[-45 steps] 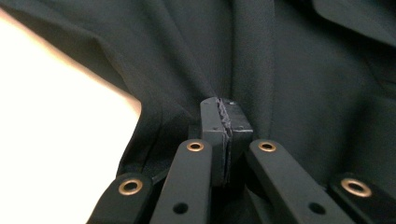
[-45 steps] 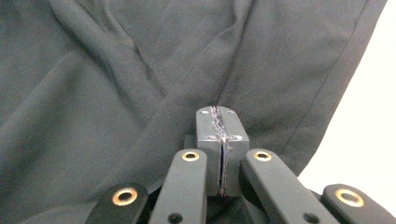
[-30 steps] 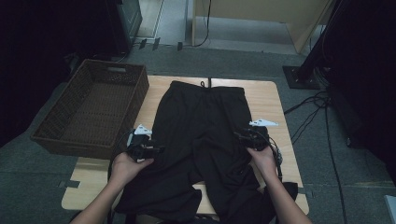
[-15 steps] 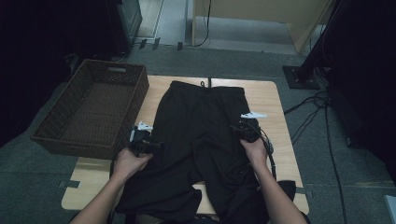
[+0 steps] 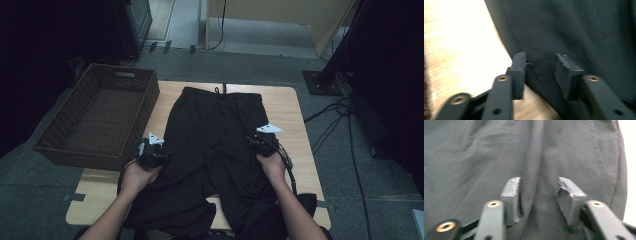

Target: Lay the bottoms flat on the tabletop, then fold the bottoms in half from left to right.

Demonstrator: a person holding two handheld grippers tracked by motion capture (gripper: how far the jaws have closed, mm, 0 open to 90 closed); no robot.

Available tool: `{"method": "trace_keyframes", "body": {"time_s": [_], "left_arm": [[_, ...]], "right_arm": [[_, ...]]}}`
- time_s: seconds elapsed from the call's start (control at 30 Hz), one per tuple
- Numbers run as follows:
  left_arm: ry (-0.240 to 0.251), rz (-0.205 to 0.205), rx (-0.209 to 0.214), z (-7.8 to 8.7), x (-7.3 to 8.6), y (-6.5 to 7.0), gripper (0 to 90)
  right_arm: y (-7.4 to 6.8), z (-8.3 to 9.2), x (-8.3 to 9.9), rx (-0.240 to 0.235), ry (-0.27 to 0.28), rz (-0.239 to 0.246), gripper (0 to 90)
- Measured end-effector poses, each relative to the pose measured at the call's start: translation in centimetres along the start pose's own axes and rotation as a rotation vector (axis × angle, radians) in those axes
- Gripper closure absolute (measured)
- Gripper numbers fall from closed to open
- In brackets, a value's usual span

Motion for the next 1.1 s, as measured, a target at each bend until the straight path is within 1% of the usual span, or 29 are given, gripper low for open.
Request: {"method": "trace_keyframes", "body": {"time_s": [0.03, 0.07, 0.1, 0.17, 0.23, 0.3, 0.33, 0.37, 0.4, 0.43, 0.47, 0.5, 0.53, 0.57, 0.67, 0.77, 0.83, 0.87, 0.93, 1.0, 1.03, 1.1], "left_arm": [[-0.005, -0.005, 0.012, 0.2, 0.1, 0.2, 69.5], [-0.011, -0.007, 0.024, 0.4, 0.3, 0.5, 73.7], [-0.024, -0.009, 0.040, 0.6, 0.5, 0.7, 76.8], [-0.051, -0.002, 0.076, 1.3, 1.1, 1.3, 80.8], [-0.066, 0.004, 0.102, 2.0, 1.8, 1.9, 83.4], [-0.088, 0.006, 0.134, 2.7, 2.5, 2.5, 84.6], [-0.091, 0.009, 0.143, 3.0, 2.8, 2.7, 84.6], [-0.089, 0.011, 0.146, 3.2, 2.9, 2.9, 83.5], [-0.088, 0.007, 0.151, 3.3, 3.0, 3.0, 79.4], [-0.088, 0.006, 0.150, 3.4, 2.9, 3.0, 74.4], [-0.083, 0.005, 0.146, 3.3, 2.8, 3.0, 68.9], [-0.082, 0.003, 0.145, 3.3, 2.8, 3.0, 63.8], [-0.081, 0.008, 0.146, 3.2, 2.7, 2.9, 59.6], [-0.080, 0.019, 0.153, 3.2, 2.6, 2.9, 55.7], [-0.078, 0.025, 0.163, 3.2, 2.6, 3.0, 49.4], [-0.070, 0.024, 0.164, 3.3, 2.4, 3.1, 43.6], [-0.061, 0.031, 0.172, 3.5, 2.2, 3.2, 40.6], [-0.055, 0.040, 0.175, 3.6, 2.1, 3.2, 38.7], [-0.045, 0.057, 0.196, 3.8, 2.0, 3.2, 35.7], [-0.046, 0.061, 0.196, 3.8, 2.0, 3.1, 31.5], [-0.049, 0.061, 0.202, 3.8, 2.1, 3.1, 29.4], [-0.052, 0.062, 0.201, 3.8, 2.1, 3.1, 28.2]], "right_arm": [[-0.1, 0.2, 0.2, -0.007, -0.003, 0.006, 66.1], [-0.2, 0.5, 0.4, -0.010, -0.004, 0.009, 71.7], [-0.3, 0.7, 0.6, -0.013, -0.006, 0.009, 75.4], [-0.6, 1.4, 1.0, -0.018, -0.023, 0.010, 80.1], [-1.0, 2.0, 1.5, -0.032, -0.047, 0.007, 82.2], [-1.3, 2.6, 2.0, -0.058, -0.066, 0.003, 82.9], [-1.3, 2.8, 2.1, -0.069, -0.068, 0.000, 82.4], [-1.3, 3.0, 2.2, -0.076, -0.064, -0.011, 79.6], [-1.3, 3.0, 2.2, -0.095, -0.060, -0.033, 75.1], [-1.2, 3.0, 2.1, -0.103, -0.051, -0.055, 69.9], [-1.1, 2.9, 1.9, -0.101, -0.045, -0.076, 66.6], [-1.0, 2.9, 1.6, -0.103, -0.038, -0.077, 63.7], [-1.0, 2.9, 1.4, -0.103, -0.030, -0.085, 62.6], [-1.0, 2.9, 1.0, -0.105, -0.024, -0.085, 60.1], [-1.1, 2.9, -0.3, -0.112, -0.008, -0.096, 56.8], [-1.4, 2.2, -1.5, -0.134, -0.016, -0.108, 50.7], [-1.7, 1.5, -2.1, -0.150, -0.026, -0.108, 50.5], [-1.8, 1.2, -2.6, -0.145, -0.018, -0.098, 50.2], [-2.1, 0.5, -3.6, -0.148, -0.005, -0.088, 47.8], [-2.5, -0.2, -4.5, -0.160, -0.006, -0.092, 45.9], [-2.7, -0.6, -5.0, -0.163, -0.005, -0.086, 45.5], [-3.2, -1.3, -5.9, -0.164, -0.012, -0.075, 45.0]]}}
Point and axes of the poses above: each handheld gripper's, and its own axes: z roughly backward along the jaws, x roughly out of its underside, y roughly to its right, the point moved 8 cm from there along -z, roughly forward along the jaws, and after that the axes turned 14 degrees about -x, right-handed, at the moved point
